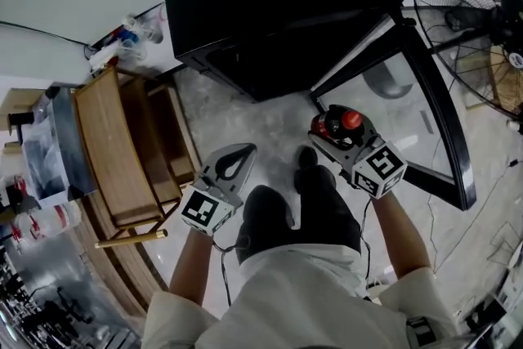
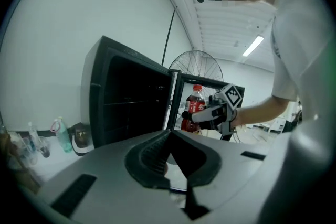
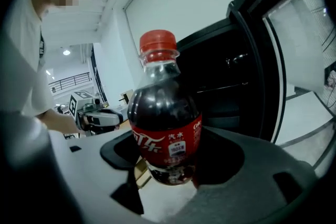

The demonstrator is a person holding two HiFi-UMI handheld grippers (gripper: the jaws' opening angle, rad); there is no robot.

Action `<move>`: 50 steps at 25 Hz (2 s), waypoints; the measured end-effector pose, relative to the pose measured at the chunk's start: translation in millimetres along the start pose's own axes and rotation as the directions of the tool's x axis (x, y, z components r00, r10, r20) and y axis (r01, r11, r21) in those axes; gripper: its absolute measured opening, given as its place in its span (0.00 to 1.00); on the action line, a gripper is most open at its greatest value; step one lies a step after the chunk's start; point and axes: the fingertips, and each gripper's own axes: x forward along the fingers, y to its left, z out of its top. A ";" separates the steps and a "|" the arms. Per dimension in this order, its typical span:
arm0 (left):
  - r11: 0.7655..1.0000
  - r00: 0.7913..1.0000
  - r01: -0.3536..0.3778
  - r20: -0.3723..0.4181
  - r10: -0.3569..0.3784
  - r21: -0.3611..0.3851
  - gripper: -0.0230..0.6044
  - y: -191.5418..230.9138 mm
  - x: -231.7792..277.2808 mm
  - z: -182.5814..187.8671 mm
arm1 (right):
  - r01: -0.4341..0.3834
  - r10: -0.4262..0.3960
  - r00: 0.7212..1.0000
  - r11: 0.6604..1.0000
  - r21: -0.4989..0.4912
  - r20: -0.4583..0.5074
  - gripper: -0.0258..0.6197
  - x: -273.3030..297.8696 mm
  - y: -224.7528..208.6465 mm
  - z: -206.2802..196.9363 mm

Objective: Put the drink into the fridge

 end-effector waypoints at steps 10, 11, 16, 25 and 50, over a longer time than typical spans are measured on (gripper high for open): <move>0.996 0.996 0.023 0.087 -0.030 0.083 0.05 38.6 60.6 -50.2 | -0.073 0.077 0.996 0.996 -0.059 0.054 0.52 65.8 -40.8 -47.4; 0.995 0.994 0.022 0.101 -0.031 0.095 0.05 43.0 63.7 -53.2 | -0.074 0.078 0.995 0.995 -0.060 0.066 0.52 70.6 -44.1 -49.4; 0.988 0.992 0.044 0.112 -0.061 0.150 0.05 57.4 78.4 -93.2 | -0.084 0.094 0.992 0.989 -0.123 0.083 0.52 94.1 -54.7 -72.2; 0.981 0.987 0.006 0.156 -0.037 0.193 0.05 77.7 103.9 -175.2 | -0.021 0.044 0.990 0.984 -0.174 0.131 0.52 129.5 -81.8 -138.2; 0.982 0.981 -0.096 0.182 0.065 0.165 0.05 83.0 108.1 -234.3 | 0.030 0.016 0.987 0.958 -0.284 0.157 0.52 148.6 -98.4 -130.4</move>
